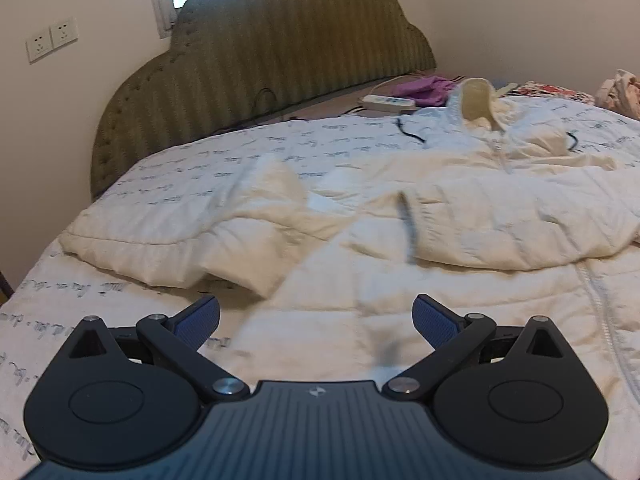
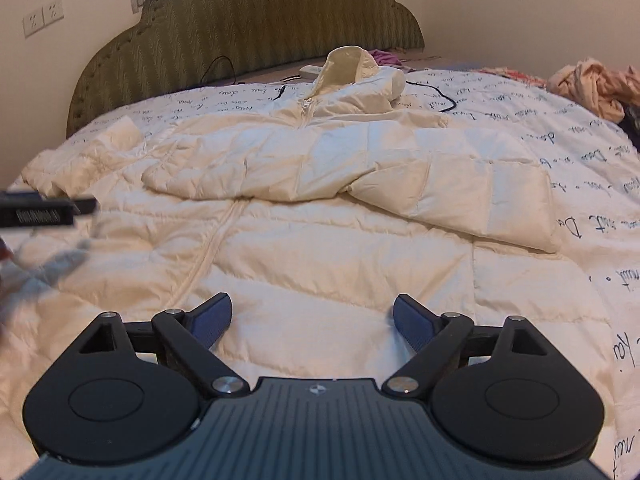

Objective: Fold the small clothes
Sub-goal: 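Open the right tool to release the sleeve and withdraw, then grasp the other sleeve cuff with the left tool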

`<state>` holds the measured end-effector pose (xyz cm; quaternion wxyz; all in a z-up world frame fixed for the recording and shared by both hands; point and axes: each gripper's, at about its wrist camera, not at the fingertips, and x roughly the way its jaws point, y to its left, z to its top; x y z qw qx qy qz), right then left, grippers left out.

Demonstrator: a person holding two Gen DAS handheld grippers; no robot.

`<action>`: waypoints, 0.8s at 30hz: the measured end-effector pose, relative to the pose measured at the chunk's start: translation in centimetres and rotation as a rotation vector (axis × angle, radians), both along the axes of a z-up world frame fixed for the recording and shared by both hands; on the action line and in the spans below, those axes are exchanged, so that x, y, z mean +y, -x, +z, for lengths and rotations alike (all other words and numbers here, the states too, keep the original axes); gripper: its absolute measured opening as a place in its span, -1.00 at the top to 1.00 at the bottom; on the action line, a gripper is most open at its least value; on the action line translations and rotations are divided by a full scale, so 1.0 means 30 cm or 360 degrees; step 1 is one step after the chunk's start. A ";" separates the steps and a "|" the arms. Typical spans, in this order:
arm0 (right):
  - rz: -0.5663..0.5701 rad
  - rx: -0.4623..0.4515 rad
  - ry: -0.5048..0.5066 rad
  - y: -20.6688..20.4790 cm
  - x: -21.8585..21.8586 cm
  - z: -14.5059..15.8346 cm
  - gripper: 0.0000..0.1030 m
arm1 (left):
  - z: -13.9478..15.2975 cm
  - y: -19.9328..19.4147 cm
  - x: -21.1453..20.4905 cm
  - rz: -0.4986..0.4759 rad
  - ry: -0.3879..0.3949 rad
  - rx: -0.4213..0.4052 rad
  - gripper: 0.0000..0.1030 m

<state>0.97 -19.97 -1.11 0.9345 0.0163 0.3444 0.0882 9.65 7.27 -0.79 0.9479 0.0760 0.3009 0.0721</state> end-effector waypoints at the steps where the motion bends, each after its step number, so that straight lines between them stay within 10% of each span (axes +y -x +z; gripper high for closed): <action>1: 0.0002 -0.0012 0.0004 0.004 0.005 -0.003 -0.79 | 0.009 -0.020 0.059 0.0043 0.0007 0.0014 -1.00; 11: -0.0014 -0.0118 0.0097 0.035 0.044 -0.049 -0.96 | 0.034 -0.246 0.836 0.0719 0.0488 -0.0061 -1.00; 24: -0.0032 -0.0121 0.0130 0.026 0.054 -0.068 -1.00 | -0.110 -0.387 1.218 0.0855 0.1387 -0.0286 -1.00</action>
